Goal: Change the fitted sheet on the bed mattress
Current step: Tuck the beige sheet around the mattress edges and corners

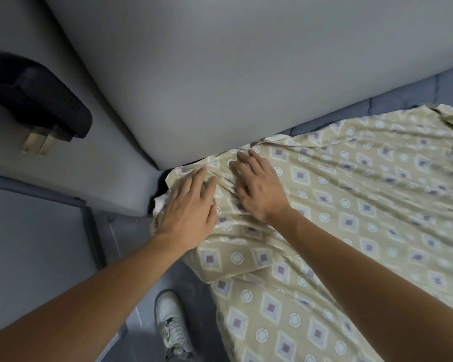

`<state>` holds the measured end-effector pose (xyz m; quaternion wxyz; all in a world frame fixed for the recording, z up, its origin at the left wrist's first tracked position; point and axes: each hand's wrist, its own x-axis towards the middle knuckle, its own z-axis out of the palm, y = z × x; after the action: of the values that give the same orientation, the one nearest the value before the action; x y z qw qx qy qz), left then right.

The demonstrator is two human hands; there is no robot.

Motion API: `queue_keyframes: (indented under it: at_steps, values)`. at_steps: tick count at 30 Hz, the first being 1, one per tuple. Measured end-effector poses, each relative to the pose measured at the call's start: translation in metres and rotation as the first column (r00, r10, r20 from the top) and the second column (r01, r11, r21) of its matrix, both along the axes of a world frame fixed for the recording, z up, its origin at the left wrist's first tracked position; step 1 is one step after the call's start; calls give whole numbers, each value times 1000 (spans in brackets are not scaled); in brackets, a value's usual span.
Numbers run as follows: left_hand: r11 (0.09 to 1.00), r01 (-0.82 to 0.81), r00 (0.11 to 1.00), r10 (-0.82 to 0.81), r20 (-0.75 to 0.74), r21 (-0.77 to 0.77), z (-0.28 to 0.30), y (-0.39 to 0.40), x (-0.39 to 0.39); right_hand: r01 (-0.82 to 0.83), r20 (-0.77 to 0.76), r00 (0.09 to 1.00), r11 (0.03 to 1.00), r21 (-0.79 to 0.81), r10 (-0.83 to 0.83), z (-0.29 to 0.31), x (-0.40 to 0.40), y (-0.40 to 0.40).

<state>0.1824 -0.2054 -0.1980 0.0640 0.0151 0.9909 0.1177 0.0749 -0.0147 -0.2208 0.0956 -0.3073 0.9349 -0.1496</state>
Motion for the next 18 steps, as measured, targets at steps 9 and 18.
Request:
queue_keyframes:
  at_steps: [9, 18]
  values:
    - [985, -175, 984, 174, 38, 12, -11, -4, -8, 13, 23, 1000, 967, 253, -19, 1, -10, -28]
    - [986, -103, 995, 104, -1, 127, -12, -29, 21, -58, 89, 995, 983, 173, 43, 21, 40, -54]
